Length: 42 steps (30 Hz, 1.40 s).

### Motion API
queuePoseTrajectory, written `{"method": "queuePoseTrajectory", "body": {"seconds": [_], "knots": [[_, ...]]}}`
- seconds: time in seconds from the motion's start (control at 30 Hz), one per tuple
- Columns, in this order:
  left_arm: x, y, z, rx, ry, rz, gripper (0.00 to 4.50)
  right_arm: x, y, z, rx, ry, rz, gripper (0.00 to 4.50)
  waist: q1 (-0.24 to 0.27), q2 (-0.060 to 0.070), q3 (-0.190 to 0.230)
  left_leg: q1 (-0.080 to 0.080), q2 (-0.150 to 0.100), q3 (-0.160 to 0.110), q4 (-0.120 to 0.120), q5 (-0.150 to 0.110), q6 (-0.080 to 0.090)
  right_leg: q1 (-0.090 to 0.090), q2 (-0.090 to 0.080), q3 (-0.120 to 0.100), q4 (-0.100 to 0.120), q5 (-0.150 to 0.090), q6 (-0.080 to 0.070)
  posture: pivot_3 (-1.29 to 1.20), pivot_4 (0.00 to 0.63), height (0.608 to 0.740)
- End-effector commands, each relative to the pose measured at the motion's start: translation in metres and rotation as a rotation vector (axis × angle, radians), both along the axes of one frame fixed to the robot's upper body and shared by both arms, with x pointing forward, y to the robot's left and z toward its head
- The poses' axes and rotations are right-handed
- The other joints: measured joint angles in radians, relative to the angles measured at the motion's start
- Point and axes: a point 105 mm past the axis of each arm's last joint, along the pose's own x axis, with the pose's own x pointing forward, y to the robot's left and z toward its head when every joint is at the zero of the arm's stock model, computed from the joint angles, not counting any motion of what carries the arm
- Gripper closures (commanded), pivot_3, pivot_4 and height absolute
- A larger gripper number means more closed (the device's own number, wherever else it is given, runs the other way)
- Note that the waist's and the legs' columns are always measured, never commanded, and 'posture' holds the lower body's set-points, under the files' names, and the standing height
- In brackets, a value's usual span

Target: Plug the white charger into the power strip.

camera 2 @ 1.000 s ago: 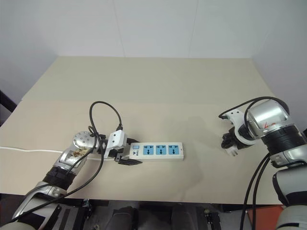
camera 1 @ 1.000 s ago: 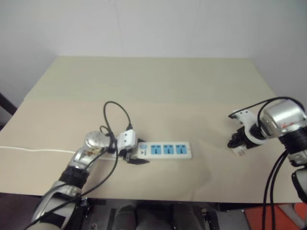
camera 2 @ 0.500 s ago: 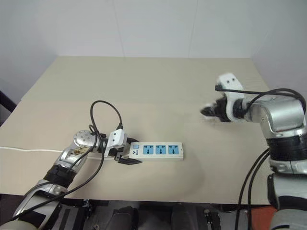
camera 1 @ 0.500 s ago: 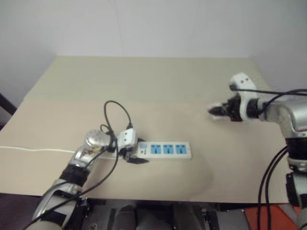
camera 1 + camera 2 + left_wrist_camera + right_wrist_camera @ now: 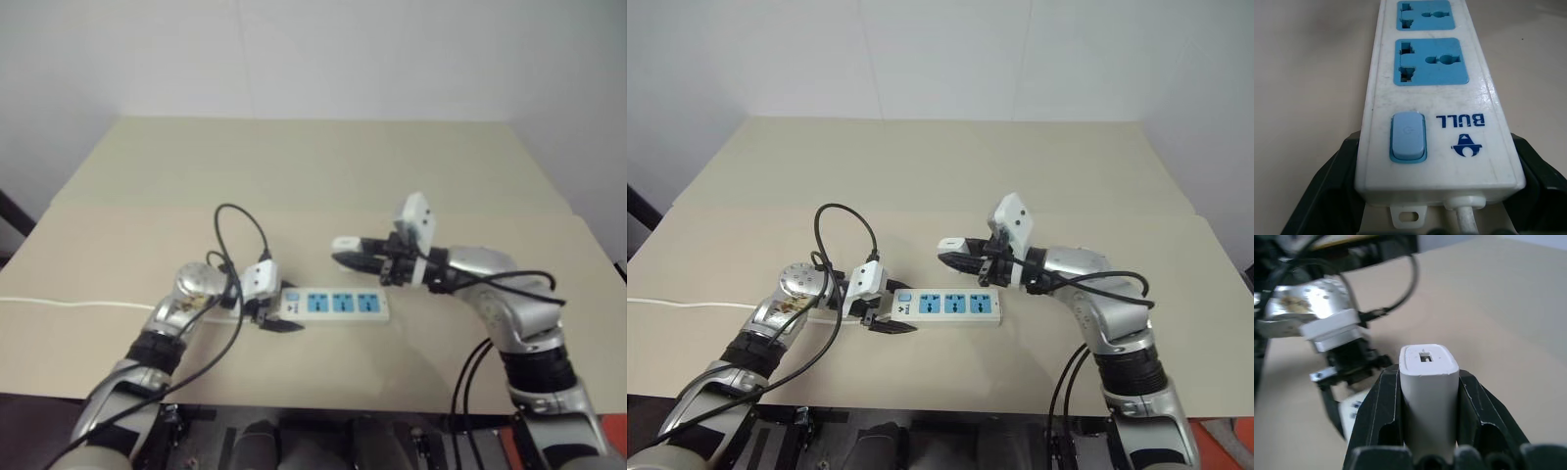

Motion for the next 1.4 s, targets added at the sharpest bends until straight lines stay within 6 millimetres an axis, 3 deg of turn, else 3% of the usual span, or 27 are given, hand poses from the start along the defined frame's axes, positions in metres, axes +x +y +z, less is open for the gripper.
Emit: {"method": "queuePoseTrajectory", "body": {"seconds": [0.03, 0.23, 0.43, 0.63, 1.03, 1.4], "knots": [[0.005, 0.000, 0.000, 0.027, -0.031, -0.005, 1.19, -0.004, 0.015, -0.004, 0.014, -0.037, 0.087, 3.39, -0.001, 0.000, 0.000, 0.001, 0.000, 0.000, 0.000, 0.000, 0.000, 0.001, 0.000, 0.000, 0.000, 0.000, 0.000, 0.00, 0.150, 0.740], [0.008, -0.005, 0.002, 0.013, -0.040, -0.006, 1.19, 0.002, 0.032, -0.025, 0.016, -0.019, 0.120, 3.39, 0.001, 0.000, 0.000, 0.004, 0.000, 0.000, 0.000, 0.000, 0.000, 0.003, 0.000, 0.000, 0.000, 0.000, 0.000, 0.00, 0.150, 0.740], [0.005, -0.005, 0.002, 0.009, -0.031, -0.018, 1.19, 0.014, 0.035, -0.037, 0.010, -0.021, 0.093, 3.39, 0.001, 0.000, 0.000, 0.004, 0.000, 0.000, 0.000, 0.000, 0.000, 0.003, 0.000, 0.000, 0.000, 0.000, 0.000, 0.00, 0.150, 0.740], [0.002, -0.003, 0.001, 0.011, -0.020, -0.027, 1.19, 0.019, 0.032, -0.036, 0.007, -0.039, 0.087, 3.39, 0.001, 0.000, 0.000, 0.004, 0.000, 0.000, -0.001, 0.000, 0.000, 0.003, 0.000, 0.000, 0.000, 0.000, 0.000, 0.00, 0.150, 0.740], [-0.001, -0.002, -0.001, 0.019, -0.012, -0.040, 1.19, 0.026, 0.009, -0.053, -0.050, -0.037, 0.038, 3.39, 0.001, 0.000, 0.000, 0.004, 0.000, 0.000, -0.001, 0.000, 0.000, 0.003, 0.000, 0.000, 0.000, 0.000, 0.000, 0.00, 0.150, 0.740], [-0.001, 0.010, -0.002, 0.025, -0.005, 0.002, 1.19, 0.030, -0.045, -0.078, -0.155, -0.007, -0.041, 3.39, 0.003, 0.000, 0.000, 0.004, 0.000, 0.000, -0.001, 0.000, 0.000, 0.004, 0.000, 0.000, -0.001, 0.000, 0.000, 0.00, 0.150, 0.740]]}}
